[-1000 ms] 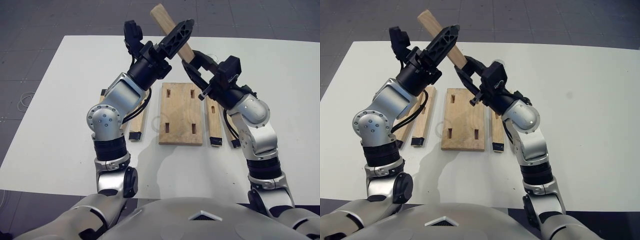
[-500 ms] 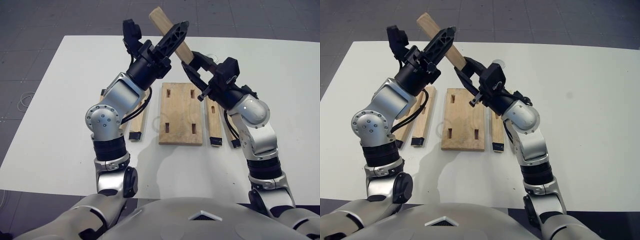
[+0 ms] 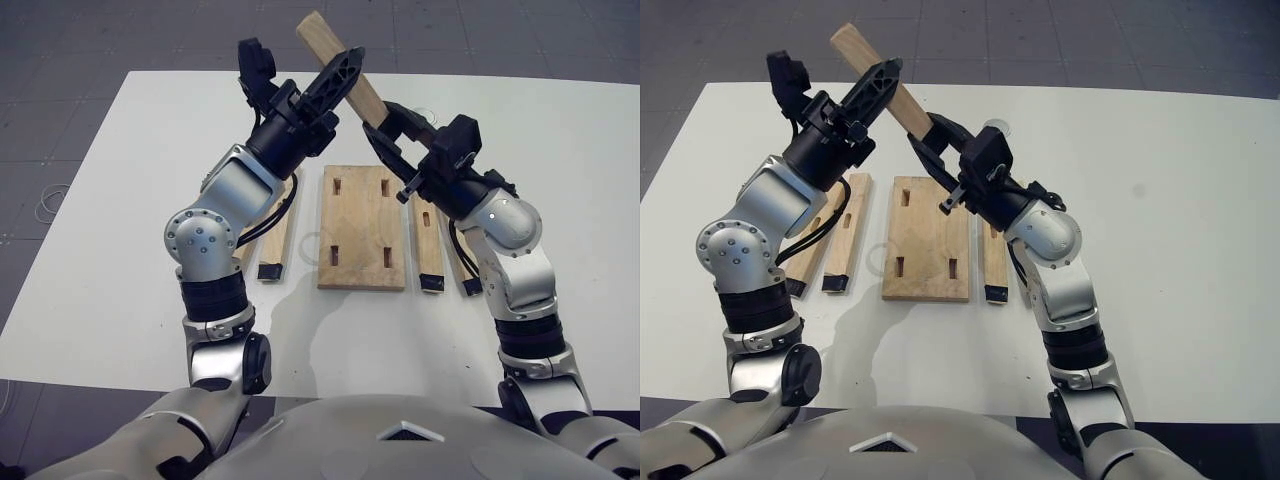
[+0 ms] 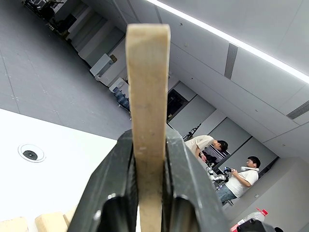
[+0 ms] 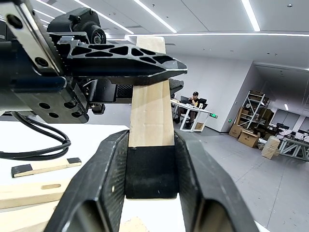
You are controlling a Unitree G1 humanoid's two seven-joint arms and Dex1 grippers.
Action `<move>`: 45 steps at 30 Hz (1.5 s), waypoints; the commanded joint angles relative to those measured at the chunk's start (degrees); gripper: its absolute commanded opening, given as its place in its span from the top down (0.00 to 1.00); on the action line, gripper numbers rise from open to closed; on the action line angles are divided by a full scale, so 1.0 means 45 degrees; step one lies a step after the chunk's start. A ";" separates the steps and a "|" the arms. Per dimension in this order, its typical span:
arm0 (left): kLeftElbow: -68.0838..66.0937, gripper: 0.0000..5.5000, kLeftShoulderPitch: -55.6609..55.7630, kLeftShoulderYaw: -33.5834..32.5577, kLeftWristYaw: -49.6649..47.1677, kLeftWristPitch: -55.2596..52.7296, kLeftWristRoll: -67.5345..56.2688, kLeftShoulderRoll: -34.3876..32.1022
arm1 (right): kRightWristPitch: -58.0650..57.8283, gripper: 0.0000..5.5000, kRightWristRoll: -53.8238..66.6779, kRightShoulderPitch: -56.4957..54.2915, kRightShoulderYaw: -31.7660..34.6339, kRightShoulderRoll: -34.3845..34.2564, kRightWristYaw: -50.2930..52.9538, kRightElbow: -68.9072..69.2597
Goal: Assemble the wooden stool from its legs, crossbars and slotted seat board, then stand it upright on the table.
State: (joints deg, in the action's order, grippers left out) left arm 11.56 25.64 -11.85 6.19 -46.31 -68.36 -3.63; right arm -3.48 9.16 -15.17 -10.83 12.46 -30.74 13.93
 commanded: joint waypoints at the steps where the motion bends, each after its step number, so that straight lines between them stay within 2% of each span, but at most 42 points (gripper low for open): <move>1: -0.0006 0.92 0.0129 -0.0008 0.0022 0.0092 -0.0032 0.0003 | -0.0126 0.76 -0.0181 0.0107 -0.0013 0.0245 -0.0031 -0.0081; 2: -0.0003 0.92 0.0119 -0.0002 0.0022 0.0102 -0.0019 0.0011 | -0.0272 0.69 -0.0117 0.0124 -0.0032 0.0255 -0.0065 -0.0055; 5: 0.0024 0.92 0.0064 0.0064 0.0049 0.0130 0.0057 0.0015 | -0.0558 0.62 0.0014 0.0139 -0.0067 0.0270 -0.0112 0.0031; 10: 0.0029 0.92 0.0052 0.0085 0.0094 0.0193 0.0189 -0.0056 | -0.0789 0.43 0.0167 0.0081 0.0014 0.0243 -0.0082 0.0101; 12: 0.0043 0.92 0.0150 -0.0057 0.0178 0.0377 0.0581 -0.0480 | -0.0713 0.38 -0.0350 0.0233 0.0015 0.0643 -0.0046 -0.0076; 14: 0.0133 0.92 0.0245 -0.0056 0.0336 0.0620 0.1300 -0.1029 | -0.1053 0.38 -0.0647 0.0612 -0.0048 0.1172 -0.0239 -0.0168; 16: 0.0520 0.92 -0.0039 0.0687 0.0784 0.0923 0.2705 -0.1744 | -0.1438 0.38 -0.0852 0.1004 0.0048 0.1510 -0.0183 -0.0256; 20: 0.1058 0.92 -0.1460 0.2386 0.1304 0.2006 0.5002 -0.1691 | -0.2093 0.38 -0.1150 0.1080 0.0342 0.1511 0.0460 -0.0430; 23: 0.0955 0.92 -0.2112 0.3109 0.1108 0.3215 0.6967 -0.1625 | -0.2675 0.38 -0.1324 0.0938 0.0473 0.1473 0.0910 -0.0535; 28: 0.1729 0.92 -0.3196 0.2037 0.0494 0.4550 0.9016 -0.2289 | -0.3410 0.38 -0.1491 0.1139 0.0645 0.1509 0.1376 -0.0419; 34: 0.3039 0.92 -0.6022 0.0620 0.1543 0.4214 0.9028 -0.3706 | -0.3685 0.38 -0.1956 0.1490 0.0694 0.1647 0.1770 -0.0267; 39: 0.2044 0.92 -0.6096 -0.0095 0.2096 0.4810 0.9308 -0.4126 | -0.3983 0.38 -0.2490 0.1859 0.1042 0.1618 0.2543 -0.0381; 45: 0.0807 0.92 -0.5770 -0.0060 0.2480 0.5563 1.0081 -0.4216 | -0.4161 0.38 -0.2531 0.2081 0.1039 0.1481 0.2659 -0.0146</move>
State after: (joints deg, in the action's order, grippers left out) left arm 16.87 -1.48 -12.09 16.59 -22.40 -24.04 -22.04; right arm -21.30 -2.08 -5.99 -6.38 19.10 -19.06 12.47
